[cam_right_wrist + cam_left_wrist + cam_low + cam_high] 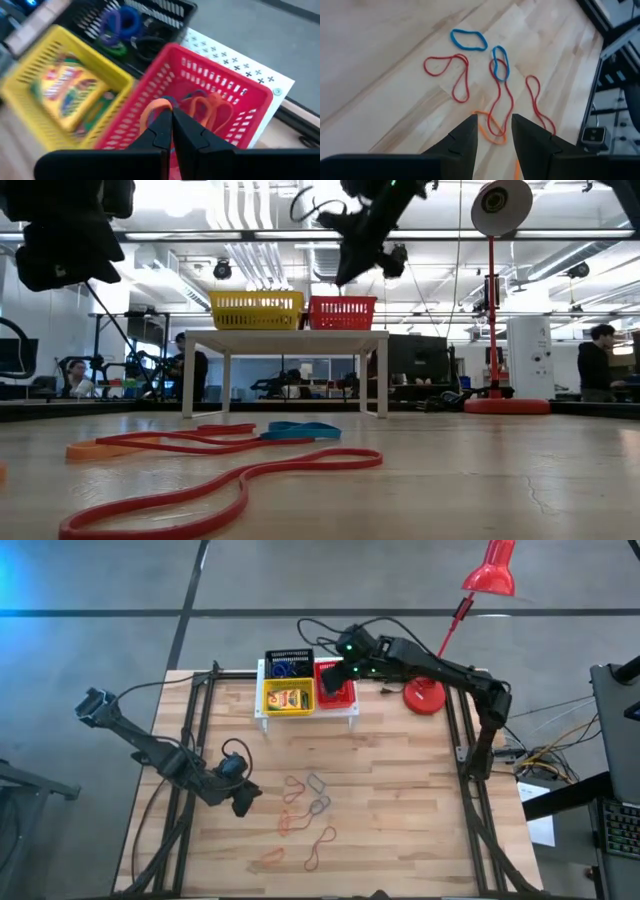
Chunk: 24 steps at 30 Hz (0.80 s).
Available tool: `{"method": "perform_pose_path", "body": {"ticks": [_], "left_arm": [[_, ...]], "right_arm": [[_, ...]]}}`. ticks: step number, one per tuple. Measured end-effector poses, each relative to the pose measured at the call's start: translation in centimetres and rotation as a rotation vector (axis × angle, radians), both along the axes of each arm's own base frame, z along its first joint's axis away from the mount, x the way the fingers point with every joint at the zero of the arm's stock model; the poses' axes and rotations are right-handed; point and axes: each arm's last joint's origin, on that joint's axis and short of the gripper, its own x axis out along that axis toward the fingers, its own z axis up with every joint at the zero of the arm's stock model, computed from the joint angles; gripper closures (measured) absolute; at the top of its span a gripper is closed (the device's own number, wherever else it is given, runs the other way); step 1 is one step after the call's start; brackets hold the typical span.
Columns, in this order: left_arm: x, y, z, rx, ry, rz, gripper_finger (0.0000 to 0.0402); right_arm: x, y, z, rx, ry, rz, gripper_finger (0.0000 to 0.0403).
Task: Pick & Place Office Desk Supplies
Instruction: Put the orange rubber band into the red basket on the shelf, then put the red rubber band into the red basket on the shelf
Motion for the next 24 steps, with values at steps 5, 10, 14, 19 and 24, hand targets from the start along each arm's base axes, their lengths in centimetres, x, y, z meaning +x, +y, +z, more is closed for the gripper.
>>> {"method": "perform_pose_path", "body": {"ticks": [5,10,14,19,24], "left_arm": [[0.0,0.1,0.0,-0.004,-0.020,0.063,0.0277],[0.1,0.2,0.1,-0.031,-0.032,0.109,0.0277],[0.1,0.1,0.2,-0.040,-0.041,0.111,0.0277],[0.2,0.1,0.2,-0.043,-0.050,0.113,0.0277],[0.2,0.1,0.2,-0.043,-0.050,0.112,0.0277]], "right_arm": [[0.9,-0.6,-1.9,-0.004,0.067,0.040,0.0394],[1.4,-1.0,-3.0,0.009,0.093,0.039,0.0394],[1.6,-1.2,-3.4,0.016,0.099,0.038,0.0389],[1.7,-1.4,-3.8,0.023,0.106,0.033,0.0345],[1.5,-1.5,-3.5,0.030,0.090,0.013,0.0278]]}}
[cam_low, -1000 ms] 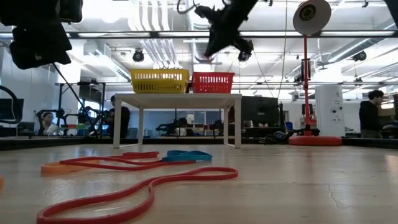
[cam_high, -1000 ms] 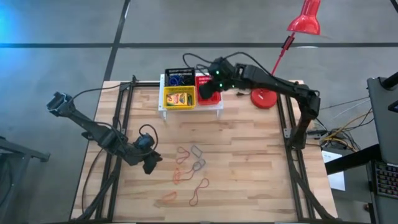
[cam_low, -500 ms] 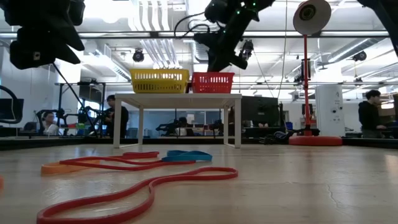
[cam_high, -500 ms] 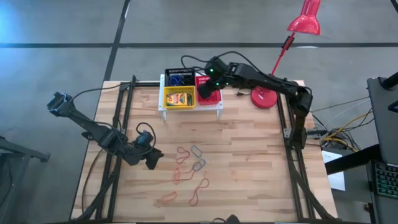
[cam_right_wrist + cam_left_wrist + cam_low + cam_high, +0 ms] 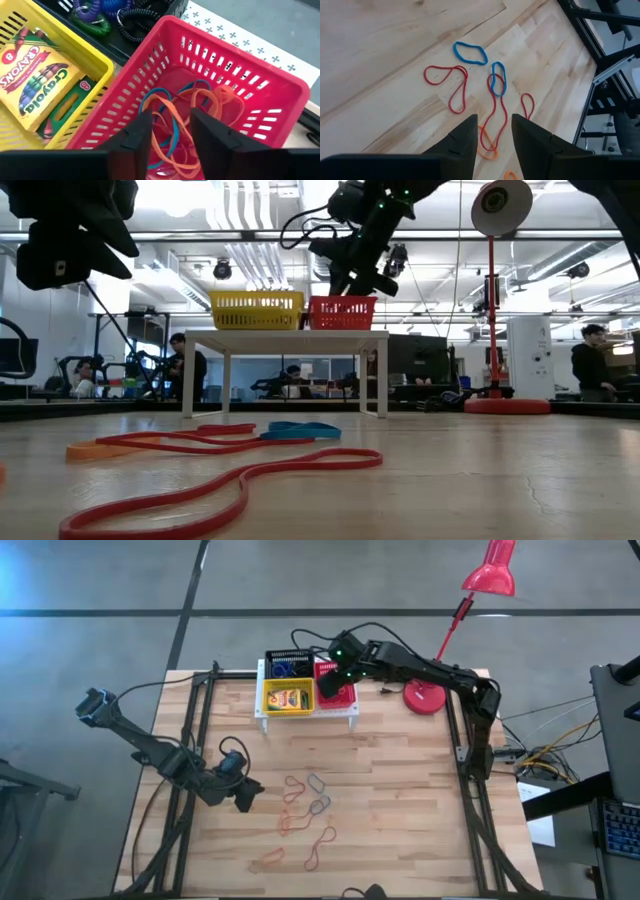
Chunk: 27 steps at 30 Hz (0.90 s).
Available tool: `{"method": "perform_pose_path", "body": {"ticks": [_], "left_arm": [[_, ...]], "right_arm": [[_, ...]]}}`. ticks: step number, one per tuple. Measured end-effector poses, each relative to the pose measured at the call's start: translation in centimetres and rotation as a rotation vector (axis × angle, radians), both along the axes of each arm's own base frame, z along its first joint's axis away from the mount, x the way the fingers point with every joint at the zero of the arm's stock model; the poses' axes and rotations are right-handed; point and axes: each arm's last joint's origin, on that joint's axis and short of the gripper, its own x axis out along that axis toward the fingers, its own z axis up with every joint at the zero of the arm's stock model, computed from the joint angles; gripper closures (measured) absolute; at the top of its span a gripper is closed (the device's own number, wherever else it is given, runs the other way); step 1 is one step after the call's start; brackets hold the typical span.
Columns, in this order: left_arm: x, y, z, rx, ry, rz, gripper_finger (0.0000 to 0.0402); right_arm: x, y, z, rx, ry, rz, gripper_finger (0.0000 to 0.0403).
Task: Pick & Place Office Desk Supplies
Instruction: Put the red rubber band into the red basket on the shelf
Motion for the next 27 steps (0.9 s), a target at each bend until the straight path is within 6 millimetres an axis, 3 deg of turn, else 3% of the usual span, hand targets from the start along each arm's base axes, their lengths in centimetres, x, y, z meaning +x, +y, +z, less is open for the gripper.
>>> {"method": "perform_pose_path", "body": {"ticks": [3,7,15,21,27], "left_arm": [[0.0,0.0,0.0,0.006,0.001,-0.006,0.0277],[0.0,0.0,0.0,0.026,0.003,-0.029,0.0277],[-0.2,0.1,0.2,0.163,0.003,-0.164,0.0277],[-0.2,0.1,0.2,0.258,0.010,-0.254,0.0277],[-0.2,-0.1,0.2,0.244,0.026,-0.335,0.0277]], "right_arm": [[-0.5,0.4,1.1,-0.009,-0.026,0.004,0.0246],[-1.3,2.4,3.8,-0.037,-0.096,0.040,0.0225],[-1.2,10.0,7.0,-0.022,-0.196,0.184,0.0227],[0.2,17.7,5.8,0.026,-0.180,0.324,0.0237],[0.5,25.6,2.2,0.061,-0.103,0.480,0.0244]]}}
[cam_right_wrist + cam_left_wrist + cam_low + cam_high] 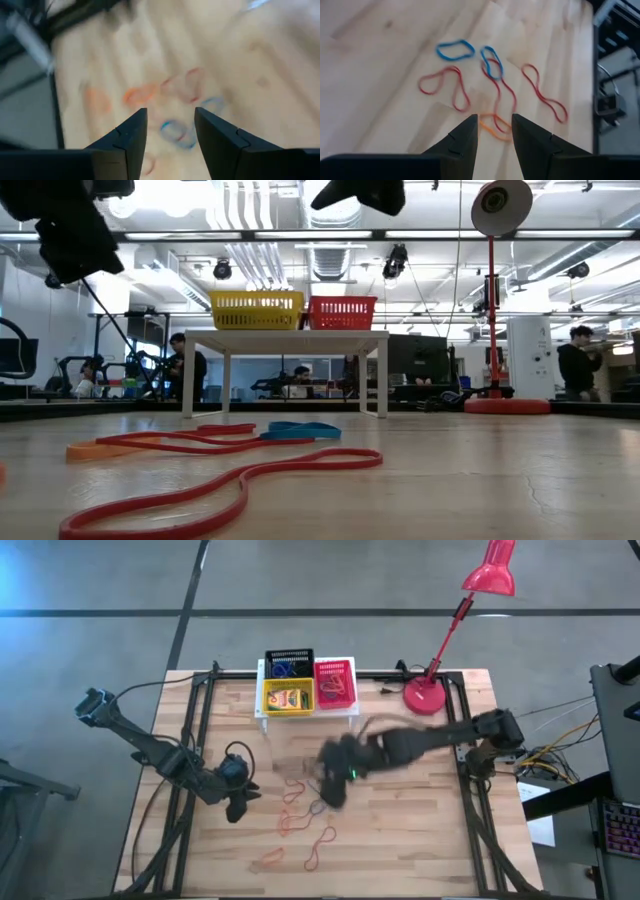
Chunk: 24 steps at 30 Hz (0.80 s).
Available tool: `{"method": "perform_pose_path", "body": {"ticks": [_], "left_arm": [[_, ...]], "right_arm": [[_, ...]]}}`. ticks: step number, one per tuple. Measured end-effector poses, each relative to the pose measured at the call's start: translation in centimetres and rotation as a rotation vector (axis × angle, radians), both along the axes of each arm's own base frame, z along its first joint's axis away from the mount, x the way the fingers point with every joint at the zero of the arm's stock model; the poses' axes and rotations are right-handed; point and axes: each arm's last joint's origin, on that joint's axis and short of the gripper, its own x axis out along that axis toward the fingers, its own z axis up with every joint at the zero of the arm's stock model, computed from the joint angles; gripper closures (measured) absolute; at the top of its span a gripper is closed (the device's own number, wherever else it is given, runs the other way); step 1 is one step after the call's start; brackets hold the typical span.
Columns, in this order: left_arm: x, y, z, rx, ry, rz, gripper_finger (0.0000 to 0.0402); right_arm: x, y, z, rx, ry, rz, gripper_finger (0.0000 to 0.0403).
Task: Pick & Place Office Desk Supplies
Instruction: Put the red rubber band into the red basket on the shelf
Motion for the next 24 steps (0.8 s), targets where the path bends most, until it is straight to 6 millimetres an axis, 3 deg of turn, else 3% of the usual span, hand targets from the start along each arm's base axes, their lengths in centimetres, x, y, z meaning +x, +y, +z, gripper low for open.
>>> {"method": "perform_pose_path", "body": {"ticks": [5,9,15,24], "left_arm": [[-0.2,-0.3,0.0,-0.074,0.047,-0.093,0.0277],[-0.4,-0.5,0.0,-0.141,0.075,-0.135,0.0277],[-0.6,-0.8,0.1,-0.186,0.085,-0.127,0.0278],[-1.2,-1.7,0.1,-0.246,0.104,-0.118,0.0278]], "right_arm": [[-0.3,5.5,-4.1,-0.072,0.112,0.301,0.0254],[0.0,8.0,-7.0,-0.057,0.186,0.408,0.0265],[1.8,8.7,-10.7,-0.011,0.208,0.610,0.0243],[3.8,9.3,-15.3,-0.219,0.144,0.936,0.0180]]}}
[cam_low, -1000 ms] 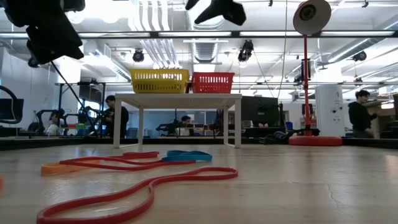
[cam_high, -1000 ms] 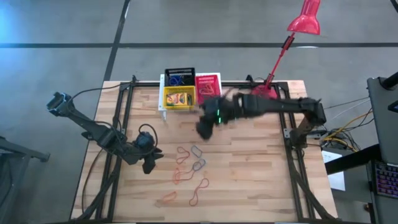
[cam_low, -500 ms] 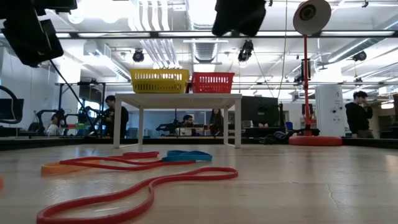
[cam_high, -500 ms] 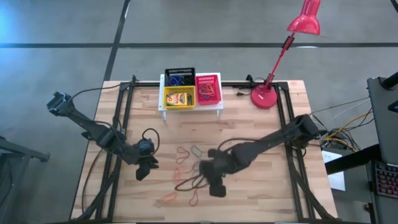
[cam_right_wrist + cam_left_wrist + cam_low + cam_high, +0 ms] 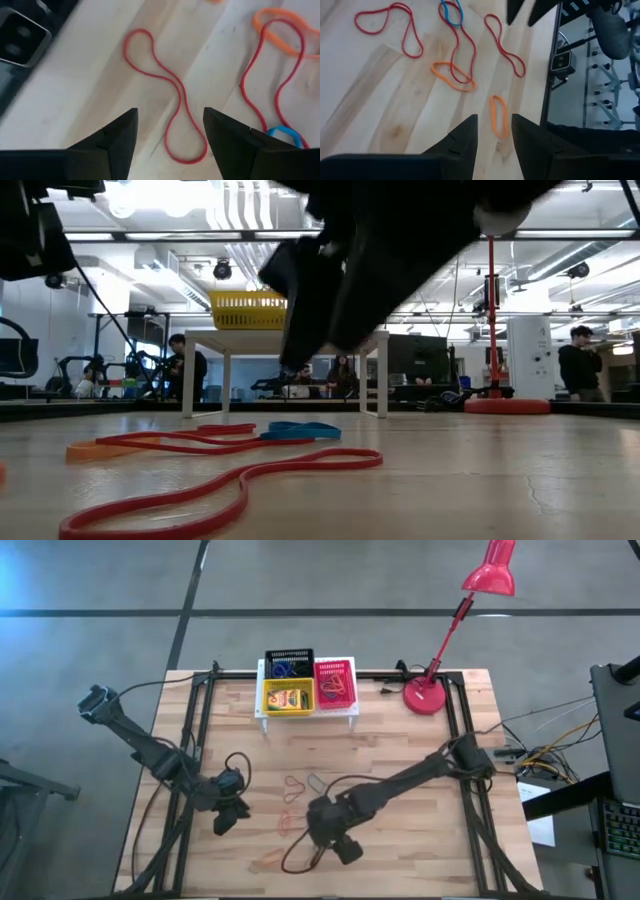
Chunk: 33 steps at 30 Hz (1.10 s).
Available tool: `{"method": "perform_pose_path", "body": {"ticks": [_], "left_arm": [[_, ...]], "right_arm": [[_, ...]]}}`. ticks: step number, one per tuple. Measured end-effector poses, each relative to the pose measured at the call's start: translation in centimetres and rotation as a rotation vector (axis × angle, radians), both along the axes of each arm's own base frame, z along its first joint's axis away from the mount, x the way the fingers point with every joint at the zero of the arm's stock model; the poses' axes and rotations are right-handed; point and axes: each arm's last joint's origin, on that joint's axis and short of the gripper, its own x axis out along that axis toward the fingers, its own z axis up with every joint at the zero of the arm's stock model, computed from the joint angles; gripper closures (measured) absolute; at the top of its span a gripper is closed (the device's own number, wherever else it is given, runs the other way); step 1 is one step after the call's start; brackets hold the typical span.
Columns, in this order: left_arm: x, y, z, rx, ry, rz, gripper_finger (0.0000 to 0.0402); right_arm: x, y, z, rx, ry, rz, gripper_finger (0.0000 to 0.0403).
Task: Pick & Place Office Desk Supplies
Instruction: Put the red rubber band into the red basket on the shelf
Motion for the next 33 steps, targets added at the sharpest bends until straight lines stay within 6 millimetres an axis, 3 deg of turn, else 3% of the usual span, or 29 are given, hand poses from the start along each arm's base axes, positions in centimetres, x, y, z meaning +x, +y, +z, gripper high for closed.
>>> {"method": "perform_pose_path", "body": {"ticks": [6,14,25,33], "left_arm": [[-0.1,-0.2,0.0,-0.024,0.011,0.019,0.0278],[-0.1,-0.2,0.0,-0.041,0.020,0.040,0.0278],[-0.1,-0.2,0.0,-0.046,0.022,0.045,0.0278],[-0.1,-0.2,0.0,-0.043,0.018,0.050,0.0278]], "right_arm": [[1.1,0.3,-2.4,-0.020,-0.037,0.014,0.0192],[1.5,0.7,-4.9,-0.044,-0.034,0.004,0.0242],[0.3,1.2,-6.0,-0.089,0.020,-0.034,0.0383],[-1.9,2.3,-4.4,-0.084,0.139,-0.161,0.0394]]}}
